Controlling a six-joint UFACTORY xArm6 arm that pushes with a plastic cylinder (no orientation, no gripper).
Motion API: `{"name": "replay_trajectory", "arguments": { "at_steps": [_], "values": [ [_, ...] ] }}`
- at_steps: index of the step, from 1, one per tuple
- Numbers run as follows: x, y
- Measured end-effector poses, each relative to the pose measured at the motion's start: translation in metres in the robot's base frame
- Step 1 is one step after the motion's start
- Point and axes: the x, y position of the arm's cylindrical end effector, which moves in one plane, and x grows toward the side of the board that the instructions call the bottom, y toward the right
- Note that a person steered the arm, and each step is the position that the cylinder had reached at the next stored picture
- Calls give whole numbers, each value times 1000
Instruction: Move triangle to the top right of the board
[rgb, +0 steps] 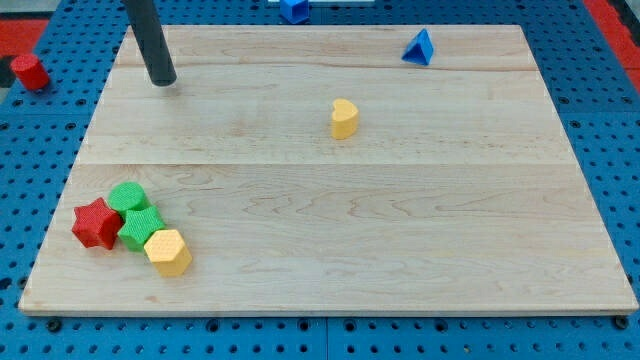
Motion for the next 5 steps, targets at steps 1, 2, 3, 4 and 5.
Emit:
{"name": "replay_trajectory", "arguments": {
  "at_steps": [1,2,3,4,5],
  "values": [
    [4,4],
    [4,6],
    [4,50],
    [16,66],
    [34,62]
  ]
}}
